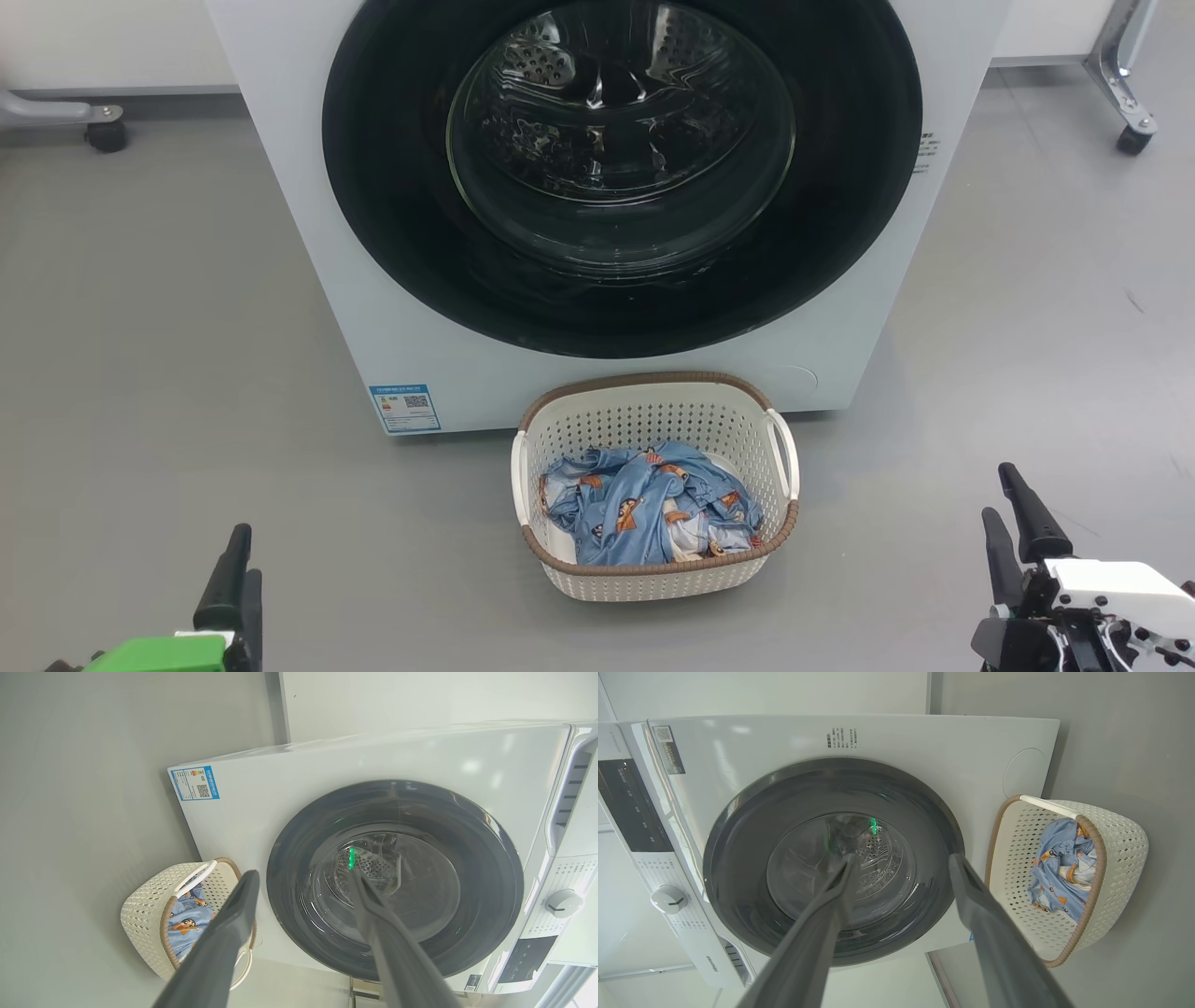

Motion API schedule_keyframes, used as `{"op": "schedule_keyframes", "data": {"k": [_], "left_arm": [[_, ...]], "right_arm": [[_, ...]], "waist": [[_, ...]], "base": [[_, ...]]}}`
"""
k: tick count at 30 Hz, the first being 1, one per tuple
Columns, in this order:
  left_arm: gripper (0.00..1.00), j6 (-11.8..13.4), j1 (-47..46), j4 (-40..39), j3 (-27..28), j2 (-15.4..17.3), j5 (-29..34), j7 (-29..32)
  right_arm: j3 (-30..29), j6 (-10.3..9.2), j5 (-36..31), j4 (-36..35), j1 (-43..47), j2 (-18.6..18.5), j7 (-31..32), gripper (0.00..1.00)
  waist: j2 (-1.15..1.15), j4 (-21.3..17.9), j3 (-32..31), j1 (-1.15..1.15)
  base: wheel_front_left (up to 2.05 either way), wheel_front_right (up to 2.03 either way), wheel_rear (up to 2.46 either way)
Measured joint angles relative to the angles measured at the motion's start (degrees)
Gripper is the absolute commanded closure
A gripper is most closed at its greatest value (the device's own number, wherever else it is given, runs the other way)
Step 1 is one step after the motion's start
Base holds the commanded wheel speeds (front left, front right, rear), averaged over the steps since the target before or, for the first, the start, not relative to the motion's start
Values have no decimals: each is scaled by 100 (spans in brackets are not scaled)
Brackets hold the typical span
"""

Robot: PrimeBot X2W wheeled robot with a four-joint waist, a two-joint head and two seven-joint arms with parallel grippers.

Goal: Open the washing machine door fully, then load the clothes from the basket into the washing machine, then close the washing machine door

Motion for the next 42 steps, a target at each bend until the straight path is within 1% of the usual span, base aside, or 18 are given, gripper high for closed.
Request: {"op": "schedule_keyframes", "data": {"k": [4, 7, 11, 16, 20, 26, 37, 42], "left_arm": [[0, 0, 0, -27, -1, 2, 107, -88], [0, 0, 0, -54, -1, 13, 332, -143], [0, 0, 0, -78, -2, 36, 413, -193], [0, 0, 1, -104, -41, 134, 822, -252], [0, 0, 2, -104, 67, 212, 1383, -321], [0, 27, 5, -176, 158, 227, 2132, -403], [0, 108, 23, -354, 104, 243, 3557, -555], [0, 200, 46, -465, 103, 242, 4194, -653]], "right_arm": [[76, 0, -162, -76, -3, -10, -103, 0], [113, 0, -344, -122, -4, -45, -155, 0], [181, 0, -536, -159, -5, -102, -202, 0], [346, 0, -1003, -238, -10, -248, -303, 0], [450, 0, -1433, -290, -31, -325, -355, 0], [536, 1, -2220, -414, -122, -441, -471, 0], [923, 0, -3747, -582, -125, -604, -634, 0], [1103, -11, -4362, -631, -129, -642, -705, 0]], "waist": [[0, -1, 3, 0], [0, -2, 4, 0], [0, -4, 4, 0], [0, -6, 1, 0], [0, -8, -3, 0], [0, -14, -7, 0], [0, -36, -8, 0], [0, -48, -13, 0]], "base": [[0, 0, 0], [0, 0, 0], [0, 0, 0], [0, 0, 0], [0, 0, 0], [0, 0, 0], [0, 0, 0], [0, 0, 0]]}}
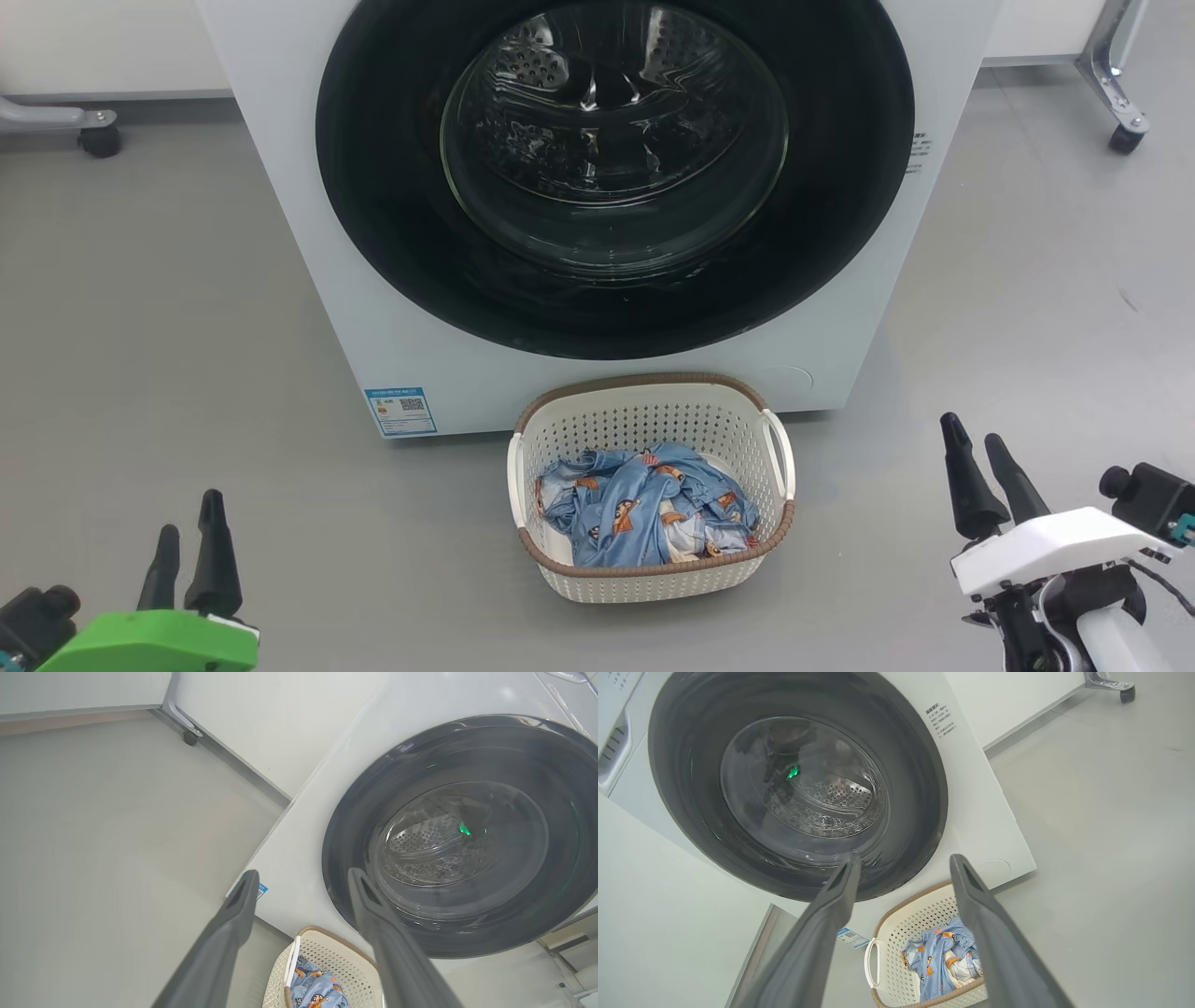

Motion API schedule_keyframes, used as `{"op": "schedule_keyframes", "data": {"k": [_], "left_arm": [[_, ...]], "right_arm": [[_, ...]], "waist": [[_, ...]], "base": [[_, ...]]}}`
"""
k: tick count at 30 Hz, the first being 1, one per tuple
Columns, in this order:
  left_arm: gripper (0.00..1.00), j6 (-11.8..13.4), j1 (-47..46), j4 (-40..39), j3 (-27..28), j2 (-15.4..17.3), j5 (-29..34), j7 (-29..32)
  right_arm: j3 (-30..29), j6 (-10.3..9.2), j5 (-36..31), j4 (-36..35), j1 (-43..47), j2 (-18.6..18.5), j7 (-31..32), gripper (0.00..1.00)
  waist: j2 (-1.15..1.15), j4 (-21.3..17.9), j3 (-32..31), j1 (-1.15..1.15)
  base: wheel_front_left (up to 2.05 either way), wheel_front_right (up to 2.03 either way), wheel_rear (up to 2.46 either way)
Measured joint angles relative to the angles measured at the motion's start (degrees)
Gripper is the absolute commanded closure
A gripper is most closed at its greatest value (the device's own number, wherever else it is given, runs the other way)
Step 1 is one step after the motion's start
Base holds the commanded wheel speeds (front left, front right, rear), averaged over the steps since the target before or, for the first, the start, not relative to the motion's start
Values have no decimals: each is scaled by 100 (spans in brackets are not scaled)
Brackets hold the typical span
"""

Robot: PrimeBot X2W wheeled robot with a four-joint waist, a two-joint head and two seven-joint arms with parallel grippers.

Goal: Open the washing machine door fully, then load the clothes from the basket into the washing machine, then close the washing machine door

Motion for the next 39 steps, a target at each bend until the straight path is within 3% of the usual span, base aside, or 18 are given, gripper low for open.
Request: {"op": "schedule_keyframes", "data": {"k": [13, 39], "left_arm": [[0, 152, 240, -89, 78, 9, 1405, -183], [0, 201, 456, -236, 460, -38, 3778, -575]], "right_arm": [[276, -238, -1281, 71, -2, -91, -229, 0], [322, -487, -3236, 191, 12, -132, -658, 0]], "waist": [[0, -26, -5, 0], [0, -86, 8, 0]], "base": [[0, 0, 0], [0, 0, 0]]}}
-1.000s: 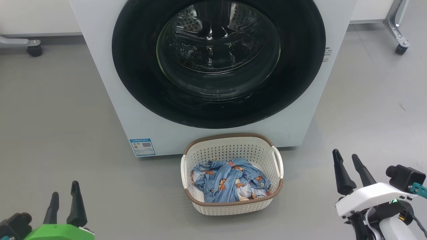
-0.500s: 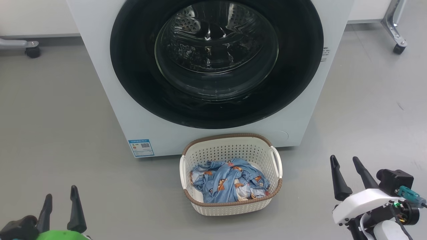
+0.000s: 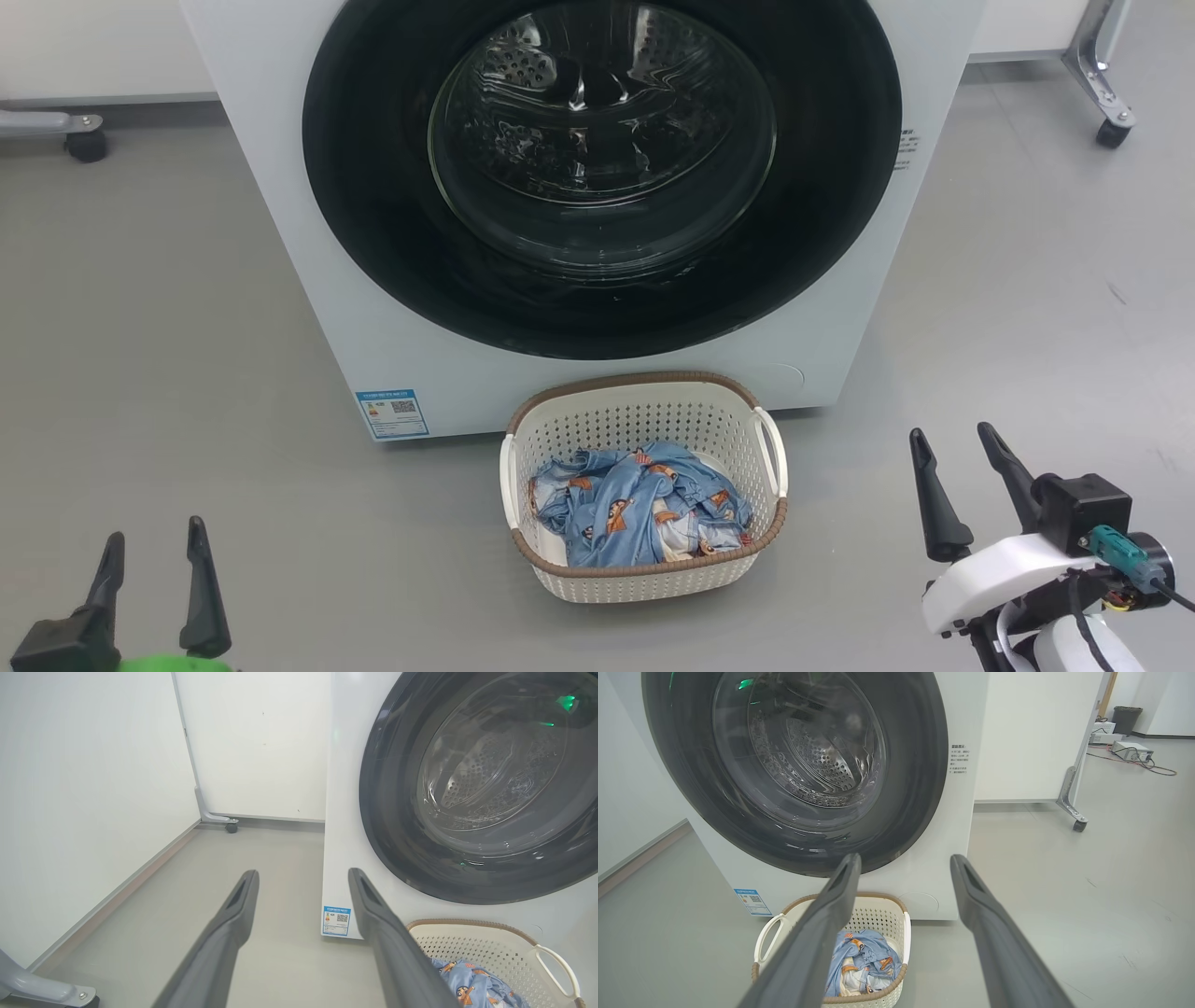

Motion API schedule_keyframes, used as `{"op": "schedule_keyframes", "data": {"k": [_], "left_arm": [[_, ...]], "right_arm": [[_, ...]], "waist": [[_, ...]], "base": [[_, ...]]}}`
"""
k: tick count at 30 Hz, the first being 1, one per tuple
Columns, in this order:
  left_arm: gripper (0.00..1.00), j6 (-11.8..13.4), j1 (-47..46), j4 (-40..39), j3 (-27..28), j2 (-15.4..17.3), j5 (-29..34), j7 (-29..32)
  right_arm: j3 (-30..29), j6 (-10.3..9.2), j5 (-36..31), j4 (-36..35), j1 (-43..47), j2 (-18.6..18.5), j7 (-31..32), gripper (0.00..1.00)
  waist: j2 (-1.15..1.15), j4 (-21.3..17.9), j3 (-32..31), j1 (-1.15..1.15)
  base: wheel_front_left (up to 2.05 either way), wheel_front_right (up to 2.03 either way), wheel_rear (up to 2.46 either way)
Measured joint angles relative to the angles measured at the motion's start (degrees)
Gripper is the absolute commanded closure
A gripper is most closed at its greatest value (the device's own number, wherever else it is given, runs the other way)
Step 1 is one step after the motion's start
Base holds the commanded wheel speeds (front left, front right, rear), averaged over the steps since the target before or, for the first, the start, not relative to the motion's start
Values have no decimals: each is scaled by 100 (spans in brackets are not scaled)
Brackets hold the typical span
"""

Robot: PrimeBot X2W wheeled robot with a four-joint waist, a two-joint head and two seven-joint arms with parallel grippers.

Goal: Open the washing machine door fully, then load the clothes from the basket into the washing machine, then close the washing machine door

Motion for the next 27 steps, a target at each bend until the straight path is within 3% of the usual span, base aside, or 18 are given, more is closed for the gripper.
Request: {"op": "schedule_keyframes", "data": {"k": [12, 27], "left_arm": [[0, 0, 21, -110, 215, -45, 1152, -185], [0, -16, 80, -110, 365, -96, 1245, -200]], "right_arm": [[-74, 149, -858, -13, 7, 85, -203, 0], [-483, 258, -779, 112, 131, 240, -225, 0]], "waist": [[0, -31, 8, 0], [0, -41, 14, 0]], "base": [[0, 0, 0], [0, 0, 0]]}}
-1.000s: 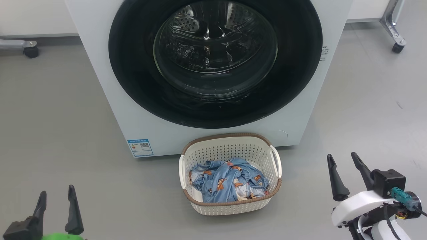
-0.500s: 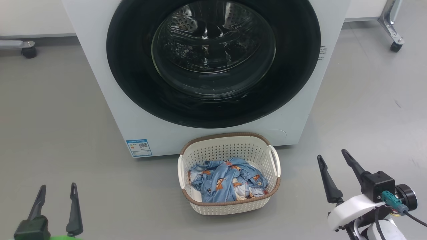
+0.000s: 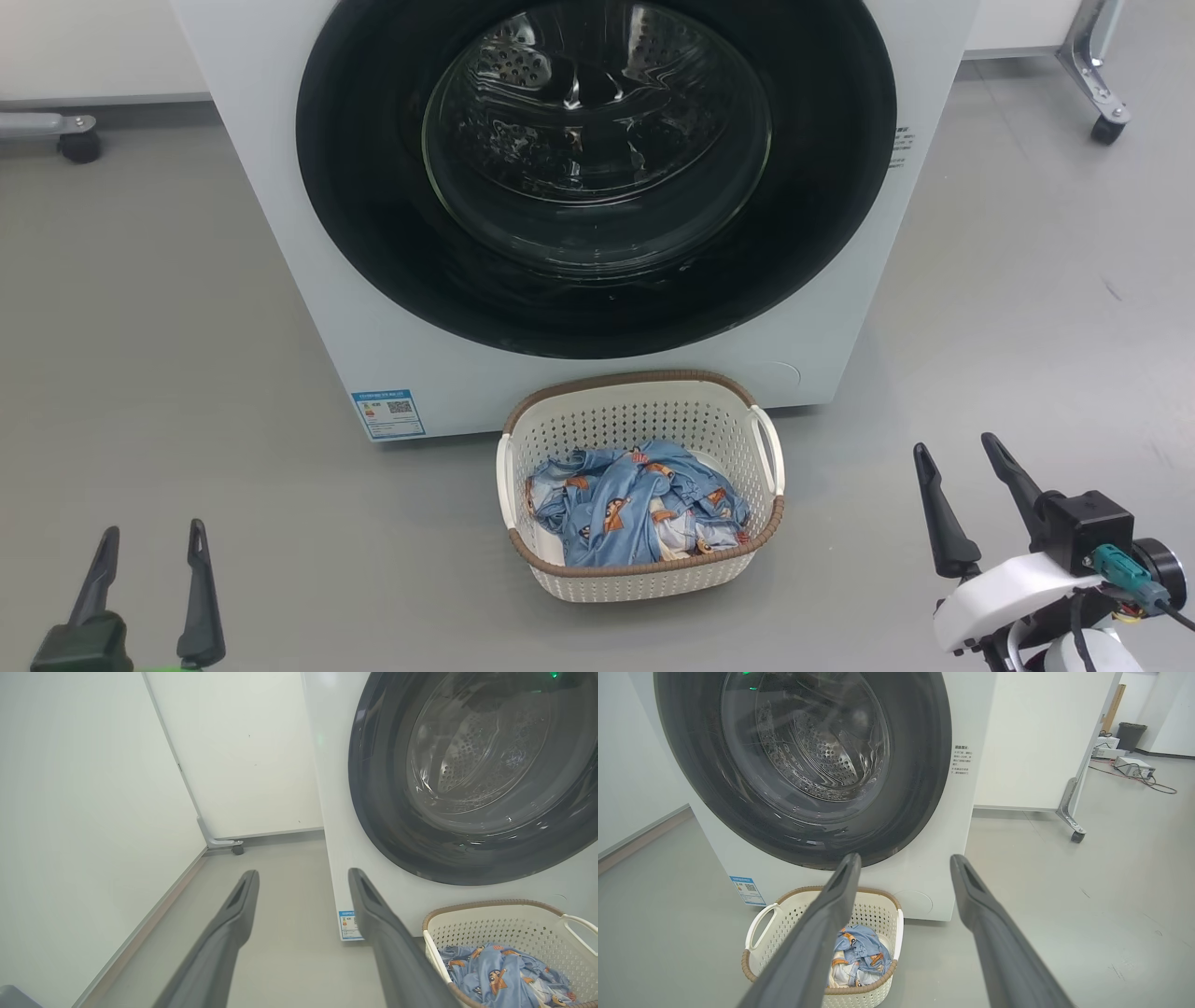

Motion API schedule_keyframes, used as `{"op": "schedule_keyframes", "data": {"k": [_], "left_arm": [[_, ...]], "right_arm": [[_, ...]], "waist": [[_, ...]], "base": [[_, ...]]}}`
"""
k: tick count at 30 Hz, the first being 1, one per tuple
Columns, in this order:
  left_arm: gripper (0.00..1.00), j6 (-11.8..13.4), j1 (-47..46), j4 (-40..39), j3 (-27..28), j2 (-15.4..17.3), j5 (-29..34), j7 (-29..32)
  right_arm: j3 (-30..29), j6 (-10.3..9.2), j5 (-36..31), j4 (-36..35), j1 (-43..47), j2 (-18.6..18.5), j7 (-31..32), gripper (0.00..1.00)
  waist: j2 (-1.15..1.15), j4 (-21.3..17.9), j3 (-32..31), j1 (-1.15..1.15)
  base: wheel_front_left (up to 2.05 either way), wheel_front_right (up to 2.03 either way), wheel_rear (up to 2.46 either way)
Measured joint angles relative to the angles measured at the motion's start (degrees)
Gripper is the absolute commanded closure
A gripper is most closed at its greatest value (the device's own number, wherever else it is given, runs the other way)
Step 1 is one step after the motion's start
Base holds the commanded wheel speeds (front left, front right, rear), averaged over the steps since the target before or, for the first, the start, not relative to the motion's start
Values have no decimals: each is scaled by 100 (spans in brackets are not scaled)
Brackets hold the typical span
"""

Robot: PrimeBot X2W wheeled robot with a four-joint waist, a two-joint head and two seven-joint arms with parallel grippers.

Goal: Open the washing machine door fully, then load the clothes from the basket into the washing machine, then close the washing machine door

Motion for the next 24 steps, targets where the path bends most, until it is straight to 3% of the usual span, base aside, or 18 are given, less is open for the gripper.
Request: {"op": "schedule_keyframes", "data": {"k": [24], "left_arm": [[0, -86, 6, -87, 159, -85, 123, 0]], "right_arm": [[-156, 185, -102, 68, 0, 133, 0, 0]], "waist": [[0, -14, 34, 0]], "base": [[15, 15, -30]]}}
